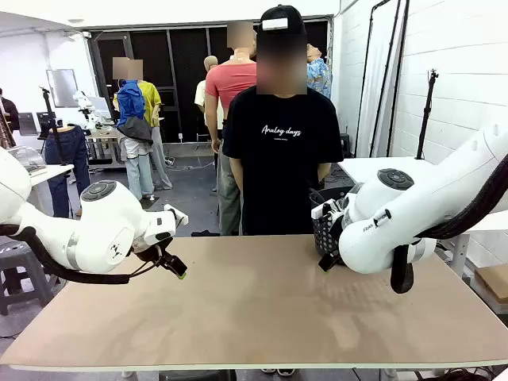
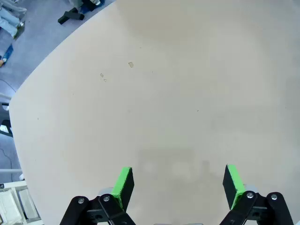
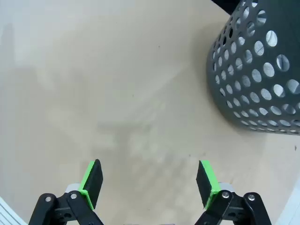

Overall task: Fold the training pants.
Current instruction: Grab both ends of the Training pants handed by a person.

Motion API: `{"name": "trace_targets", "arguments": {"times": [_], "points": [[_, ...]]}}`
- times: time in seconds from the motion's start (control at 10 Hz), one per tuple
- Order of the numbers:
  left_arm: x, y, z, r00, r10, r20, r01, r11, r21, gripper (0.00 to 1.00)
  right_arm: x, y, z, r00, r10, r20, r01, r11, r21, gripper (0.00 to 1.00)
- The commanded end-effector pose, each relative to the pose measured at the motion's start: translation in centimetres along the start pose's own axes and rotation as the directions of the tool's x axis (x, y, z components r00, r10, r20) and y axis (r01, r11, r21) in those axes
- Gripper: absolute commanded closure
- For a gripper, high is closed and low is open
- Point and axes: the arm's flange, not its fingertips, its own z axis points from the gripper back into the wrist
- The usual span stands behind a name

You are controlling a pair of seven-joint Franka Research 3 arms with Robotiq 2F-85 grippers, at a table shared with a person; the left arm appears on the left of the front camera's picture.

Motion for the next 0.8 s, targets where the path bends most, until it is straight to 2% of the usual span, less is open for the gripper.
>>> {"name": "trace_targets", "arguments": {"times": [0.0,0.7], "points": [[0.0,0.0,0.0,1.0,0.0,0.0,0.0,1.0,0.0,0.0,0.0,0.0,0.0,1.0,0.0,0.0,0.0,1.0,0.0,0.0],[0.0,0.0,0.0,1.0,0.0,0.0,0.0,1.0,0.0,0.0,0.0,0.0,0.0,1.0,0.0,0.0,0.0,1.0,0.0,0.0]]}}
